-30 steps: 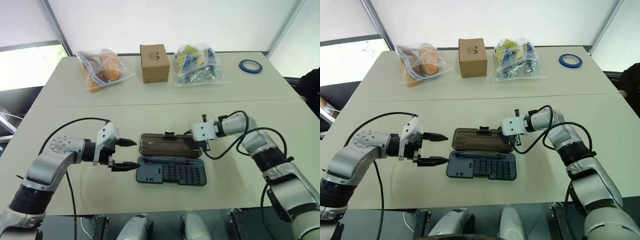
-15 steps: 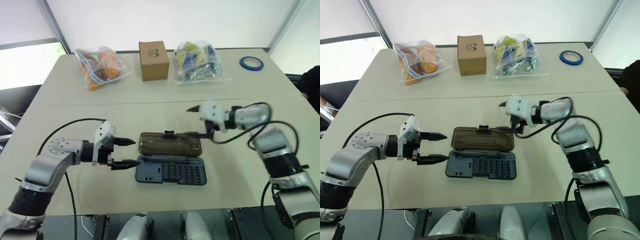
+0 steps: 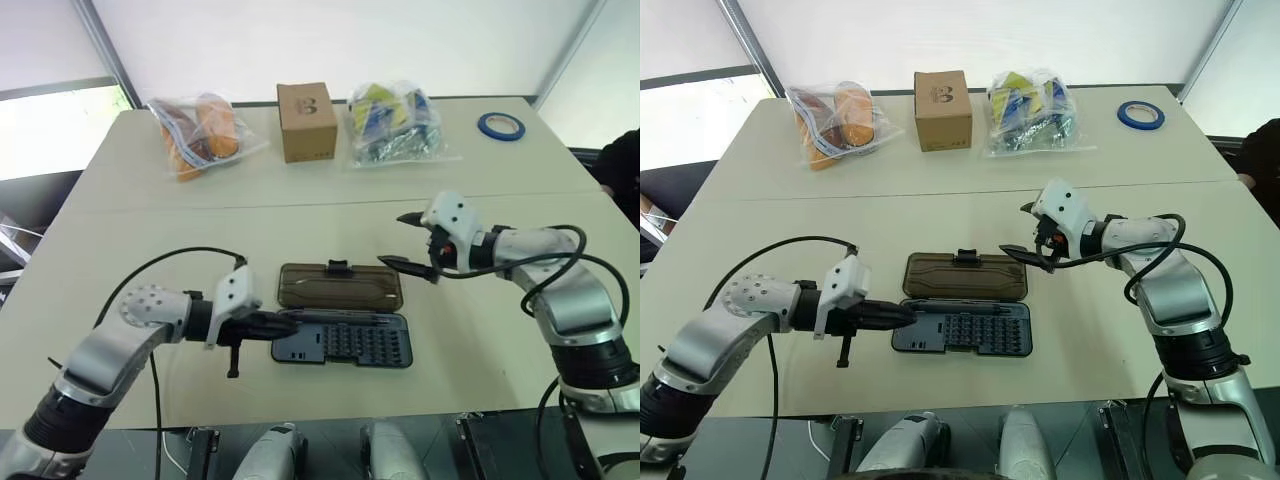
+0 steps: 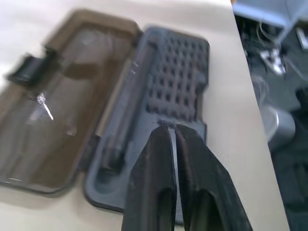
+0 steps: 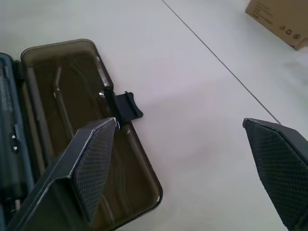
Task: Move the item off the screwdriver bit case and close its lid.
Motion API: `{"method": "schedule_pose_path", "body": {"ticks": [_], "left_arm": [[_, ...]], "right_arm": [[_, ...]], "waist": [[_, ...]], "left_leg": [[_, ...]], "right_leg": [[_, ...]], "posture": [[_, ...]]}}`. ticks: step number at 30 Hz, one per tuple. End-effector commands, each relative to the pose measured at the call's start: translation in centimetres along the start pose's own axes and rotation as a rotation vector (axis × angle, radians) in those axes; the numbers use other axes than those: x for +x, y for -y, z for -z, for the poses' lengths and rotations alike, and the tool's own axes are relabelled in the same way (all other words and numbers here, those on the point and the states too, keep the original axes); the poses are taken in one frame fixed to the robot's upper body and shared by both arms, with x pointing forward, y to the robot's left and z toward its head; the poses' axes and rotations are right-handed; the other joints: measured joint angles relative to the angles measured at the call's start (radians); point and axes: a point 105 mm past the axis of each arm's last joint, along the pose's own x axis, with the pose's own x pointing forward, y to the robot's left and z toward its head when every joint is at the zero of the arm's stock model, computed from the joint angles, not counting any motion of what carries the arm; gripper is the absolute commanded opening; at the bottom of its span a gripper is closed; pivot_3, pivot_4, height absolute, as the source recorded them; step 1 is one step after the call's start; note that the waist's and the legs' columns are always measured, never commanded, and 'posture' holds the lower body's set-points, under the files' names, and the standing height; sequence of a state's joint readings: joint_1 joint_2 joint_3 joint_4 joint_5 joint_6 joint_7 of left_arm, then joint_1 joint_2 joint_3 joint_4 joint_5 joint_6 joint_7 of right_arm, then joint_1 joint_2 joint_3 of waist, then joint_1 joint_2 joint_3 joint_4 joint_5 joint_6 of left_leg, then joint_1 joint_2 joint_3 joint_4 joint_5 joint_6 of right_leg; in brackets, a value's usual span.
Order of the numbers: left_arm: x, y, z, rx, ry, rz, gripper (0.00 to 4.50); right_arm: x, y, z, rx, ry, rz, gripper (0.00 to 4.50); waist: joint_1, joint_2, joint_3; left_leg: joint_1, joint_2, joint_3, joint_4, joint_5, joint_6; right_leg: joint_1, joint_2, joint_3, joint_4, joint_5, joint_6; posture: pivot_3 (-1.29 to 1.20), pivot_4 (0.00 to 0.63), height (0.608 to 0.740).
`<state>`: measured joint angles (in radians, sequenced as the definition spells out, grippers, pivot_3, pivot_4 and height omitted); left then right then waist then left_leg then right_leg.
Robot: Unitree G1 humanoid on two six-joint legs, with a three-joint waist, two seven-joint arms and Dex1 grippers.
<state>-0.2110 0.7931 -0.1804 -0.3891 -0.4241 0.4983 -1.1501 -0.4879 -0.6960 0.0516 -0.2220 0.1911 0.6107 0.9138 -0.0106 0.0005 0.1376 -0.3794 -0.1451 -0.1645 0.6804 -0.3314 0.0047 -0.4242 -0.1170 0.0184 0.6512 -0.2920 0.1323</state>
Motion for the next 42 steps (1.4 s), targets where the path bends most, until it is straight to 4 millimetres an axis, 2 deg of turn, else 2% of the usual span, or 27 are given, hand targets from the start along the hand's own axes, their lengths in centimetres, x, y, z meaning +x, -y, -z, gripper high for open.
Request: {"method": "schedule_pose_path", "body": {"ticks": [1, 7, 12, 16, 21, 23, 26, 27, 33, 36, 39, 42], "left_arm": [[0.1, 0.2, 0.9, 0.055, -0.052, 0.012, 0.02], [0.9, -0.5, 2.8, 0.160, -0.175, 0.004, 0.02], [1.4, -0.1, 4.1, 0.179, -0.230, 0.036, 0.02], [1.4, 0.0, 4.7, 0.179, -0.241, 0.038, 0.02], [1.7, -0.3, 4.7, 0.154, -0.214, -0.005, 0.02], [1.9, -0.1, 4.6, 0.146, -0.199, -0.015, 0.02], [2.1, 0.0, 4.5, 0.143, -0.188, -0.034, 0.00], [2.2, 0.0, 4.4, 0.140, -0.183, -0.041, 0.00], [2.1, 0.0, 4.3, 0.124, -0.170, -0.074, 0.00], [2.1, 0.1, 4.3, 0.114, -0.166, -0.084, 0.00], [2.0, 0.0, 4.4, 0.104, -0.162, -0.094, 0.00], [2.0, 0.0, 4.5, 0.089, -0.154, -0.112, 0.00]], "right_arm": [[0.0, -0.3, -0.6, -0.025, 0.015, 0.014, 4.39], [0.2, -0.1, -0.1, -0.011, -0.003, 0.020, 4.39], [1.0, 0.3, 0.7, 0.001, -0.040, -0.021, 4.39], [2.1, 0.0, 1.8, -0.013, -0.106, -0.122, 4.39], [4.7, -0.1, 3.1, 0.023, -0.186, -0.237, 4.39], [5.3, -0.1, 4.4, 0.030, -0.241, -0.263, 4.39], [6.2, -0.4, 6.2, 0.071, -0.307, -0.301, 3.52], [6.3, -0.7, 6.5, 0.075, -0.318, -0.329, 3.08], [6.6, -2.1, 7.7, 0.067, -0.351, -0.460, 0.01], [6.9, -2.5, 8.2, 0.065, -0.363, -0.493, 0.01], [6.9, -2.8, 8.5, 0.027, -0.369, -0.526, 0.01], [7.5, -1.2, 7.4, -0.162, -0.296, -0.414, 0.01]], "waist": [[0.002, 0.000, 0.000], [0.004, 0.000, 0.000], [0.000, 0.000, 0.000], [0.000, 0.000, 0.000], [0.000, 0.000, 0.000], [0.001, 0.000, 0.000], [-0.002, 0.000, -0.001], [-0.002, 0.000, -0.001], [0.002, 0.000, -0.002], [-0.001, -0.002, -0.005], [-0.002, -0.002, -0.010], [-0.003, -0.002, -0.014]], "left_leg": [[0.000, 0.000, 0.000, 0.000, 0.000, 0.000], [0.000, 0.000, 0.000, 0.001, 0.000, 0.000], [0.001, 0.000, 0.000, 0.000, 0.000, 0.000], [0.002, 0.000, 0.000, 0.000, 0.000, 0.000], [0.004, 0.000, 0.000, 0.000, 0.000, 0.000], [0.004, 0.000, 0.000, 0.000, 0.000, 0.000], [0.005, 0.000, 0.000, 0.000, 0.000, 0.000], [0.006, 0.000, 0.000, 0.000, 0.000, 0.000], [0.017, 0.000, -0.001, -0.001, 0.000, 0.000], [0.024, 0.001, -0.001, -0.006, 0.000, 0.000], [0.024, 0.001, -0.001, -0.008, 0.000, 0.000], [0.026, 0.001, -0.001, -0.011, 0.000, 0.000]], "right_leg": [[0.000, 0.000, 0.000, 0.000, 0.000, 0.000], [0.000, 0.000, 0.000, 0.000, 0.000, 0.000], [0.001, 0.000, 0.000, 0.000, 0.000, 0.000], [0.002, 0.000, 0.000, 0.000, 0.000, 0.000], [0.004, 0.000, 0.000, 0.000, 0.000, 0.000], [0.004, 0.000, 0.000, 0.000, 0.000, 0.000], [0.005, 0.000, 0.000, 0.000, 0.000, 0.000], [0.006, 0.000, 0.000, 0.000, 0.000, 0.000], [0.017, 0.001, 0.000, -0.001, 0.000, 0.000], [0.020, 0.001, 0.000, -0.002, 0.000, 0.000], [0.021, 0.001, 0.000, -0.002, 0.000, 0.000], [0.021, 0.001, 0.000, -0.003, 0.000, 0.000]], "posture": [[0.00, 0.150, 0.740], [0.00, 0.150, 0.740], [0.00, 0.150, 0.740], [0.00, 0.150, 0.740], [0.00, 0.150, 0.740], [0.00, 0.150, 0.740], [0.00, 0.150, 0.740], [0.00, 0.150, 0.740], [0.00, 0.150, 0.740], [0.00, 0.150, 0.740], [0.00, 0.150, 0.740], [0.00, 0.150, 0.740]]}}
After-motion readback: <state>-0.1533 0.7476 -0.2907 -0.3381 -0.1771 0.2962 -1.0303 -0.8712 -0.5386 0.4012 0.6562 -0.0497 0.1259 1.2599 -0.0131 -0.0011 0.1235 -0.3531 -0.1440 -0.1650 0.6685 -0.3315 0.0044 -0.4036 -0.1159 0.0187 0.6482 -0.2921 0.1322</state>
